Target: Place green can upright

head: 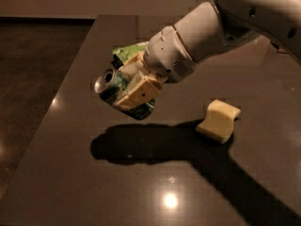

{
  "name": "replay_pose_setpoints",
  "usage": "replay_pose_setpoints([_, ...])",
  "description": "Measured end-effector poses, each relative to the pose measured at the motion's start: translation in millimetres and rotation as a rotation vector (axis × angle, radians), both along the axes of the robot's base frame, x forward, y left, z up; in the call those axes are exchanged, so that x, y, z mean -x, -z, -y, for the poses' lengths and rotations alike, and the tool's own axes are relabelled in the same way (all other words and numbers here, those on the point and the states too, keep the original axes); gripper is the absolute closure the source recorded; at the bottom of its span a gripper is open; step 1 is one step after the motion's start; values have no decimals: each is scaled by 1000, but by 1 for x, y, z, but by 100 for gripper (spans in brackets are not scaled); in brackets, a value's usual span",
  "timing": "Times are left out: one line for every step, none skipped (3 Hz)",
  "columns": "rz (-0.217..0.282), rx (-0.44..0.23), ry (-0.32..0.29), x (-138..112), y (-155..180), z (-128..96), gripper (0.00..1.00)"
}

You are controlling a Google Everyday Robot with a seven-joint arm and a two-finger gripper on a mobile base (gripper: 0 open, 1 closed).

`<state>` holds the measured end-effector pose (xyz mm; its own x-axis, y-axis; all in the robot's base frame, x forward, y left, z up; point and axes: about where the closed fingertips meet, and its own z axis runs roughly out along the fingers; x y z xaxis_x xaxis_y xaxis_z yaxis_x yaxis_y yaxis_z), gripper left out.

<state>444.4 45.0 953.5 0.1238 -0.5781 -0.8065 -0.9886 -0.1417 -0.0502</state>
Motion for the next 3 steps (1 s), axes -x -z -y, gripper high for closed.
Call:
replay_pose_setpoints([-28, -190, 101, -7, -17, -8, 100])
replay_pose_setpoints([-57, -275, 175, -18, -21, -15, 100])
replay_pose_setpoints([-96, -338, 250, -33, -13, -21, 100])
